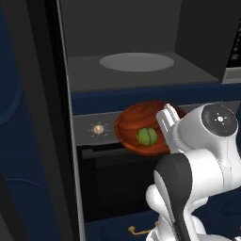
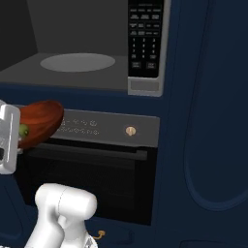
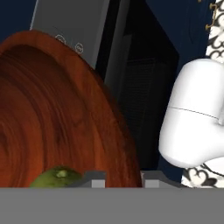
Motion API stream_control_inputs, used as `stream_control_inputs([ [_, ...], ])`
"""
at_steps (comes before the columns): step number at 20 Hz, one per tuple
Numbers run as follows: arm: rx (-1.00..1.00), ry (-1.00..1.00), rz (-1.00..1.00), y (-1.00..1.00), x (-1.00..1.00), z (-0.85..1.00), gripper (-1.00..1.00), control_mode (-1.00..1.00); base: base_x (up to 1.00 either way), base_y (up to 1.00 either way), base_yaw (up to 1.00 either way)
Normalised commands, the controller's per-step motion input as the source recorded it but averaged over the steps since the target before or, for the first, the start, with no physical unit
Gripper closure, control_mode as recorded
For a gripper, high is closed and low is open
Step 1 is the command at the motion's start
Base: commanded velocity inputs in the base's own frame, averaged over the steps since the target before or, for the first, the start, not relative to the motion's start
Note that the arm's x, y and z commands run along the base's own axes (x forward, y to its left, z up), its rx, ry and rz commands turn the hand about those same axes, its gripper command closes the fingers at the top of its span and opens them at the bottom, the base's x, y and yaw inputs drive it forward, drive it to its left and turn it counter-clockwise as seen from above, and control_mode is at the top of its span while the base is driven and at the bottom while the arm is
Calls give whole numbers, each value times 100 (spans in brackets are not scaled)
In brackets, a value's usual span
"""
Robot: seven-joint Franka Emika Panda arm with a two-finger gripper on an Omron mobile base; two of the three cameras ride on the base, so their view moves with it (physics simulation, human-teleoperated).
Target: Pick the lime from the sink and place it in the bowl. Then pick the bowl and place it in the microwave. Then close the microwave door and press the start button.
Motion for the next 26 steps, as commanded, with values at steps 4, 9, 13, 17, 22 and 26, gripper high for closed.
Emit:
stream_control_inputs([
  [4,11,-18,0,-8,-97,61,100,-100,0,0,0],
  [9,7,-4,0,-1,-32,99,100,-100,0,0,0],
  [13,0,-4,0,-4,13,60,100,-100,0,0,0],
  [17,0,-11,0,-6,21,24,100,-100,0,0,0],
  [22,0,-13,0,-27,59,0,100,-100,0,0,0],
  [26,0,-5,0,-30,65,0,100,-100,0,0,0],
])
